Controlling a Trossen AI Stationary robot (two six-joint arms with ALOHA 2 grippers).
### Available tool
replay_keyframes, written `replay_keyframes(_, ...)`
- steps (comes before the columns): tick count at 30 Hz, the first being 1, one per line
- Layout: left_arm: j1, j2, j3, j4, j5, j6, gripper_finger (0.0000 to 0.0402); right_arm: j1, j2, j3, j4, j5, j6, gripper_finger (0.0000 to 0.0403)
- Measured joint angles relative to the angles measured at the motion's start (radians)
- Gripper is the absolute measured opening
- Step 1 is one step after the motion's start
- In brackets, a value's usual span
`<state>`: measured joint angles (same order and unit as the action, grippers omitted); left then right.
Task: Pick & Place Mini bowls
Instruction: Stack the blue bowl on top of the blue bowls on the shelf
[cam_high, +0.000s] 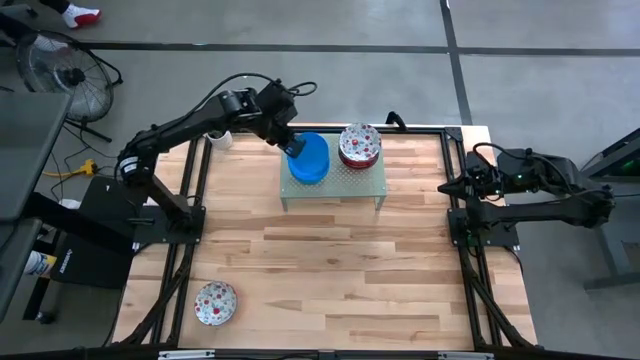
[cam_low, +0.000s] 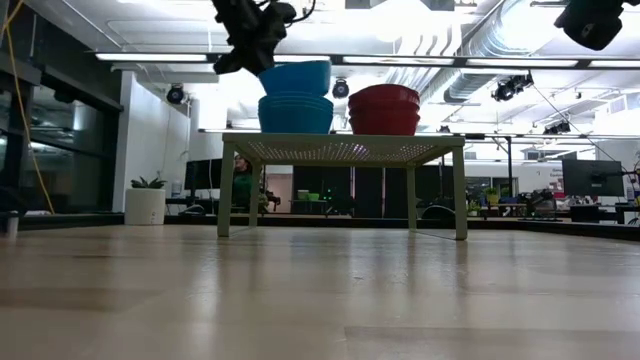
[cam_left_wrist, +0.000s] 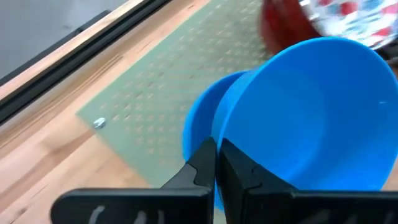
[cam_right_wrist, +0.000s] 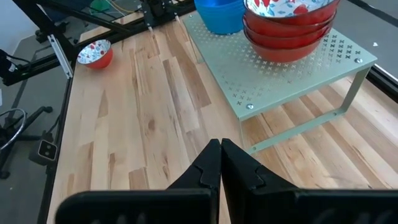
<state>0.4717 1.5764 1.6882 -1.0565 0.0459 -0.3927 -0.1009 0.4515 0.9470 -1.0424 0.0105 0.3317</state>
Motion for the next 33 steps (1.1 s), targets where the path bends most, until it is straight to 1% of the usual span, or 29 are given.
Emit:
replay_keyframes(6,0.000,0.000,0.000,-0.042,-0.011,0.003,0.0000,0.000,0.000,0.000,-0.003,0.010,-0.003,0.0000)
replay_keyframes(11,0.000,0.005,0.000,-0.042,-0.022,0.005,0.0000,0.000,0.000,0.000,-0.002,0.011,-0.003,0.0000)
replay_keyframes(23,-0.001,0.043,0.000,-0.038,-0.008,0.030,0.0004,0.000,0.000,0.000,-0.004,0.008,0.004,0.0000)
replay_keyframes(28,-0.001,0.053,-0.002,-0.035,-0.003,0.030,0.0028,0.000,0.000,0.000,-0.008,0.007,0.004,0.0000)
replay_keyframes(33,-0.001,0.051,0.000,-0.033,-0.002,0.048,0.0070,0.000,0.000,0.000,-0.009,0.007,0.004,0.0000)
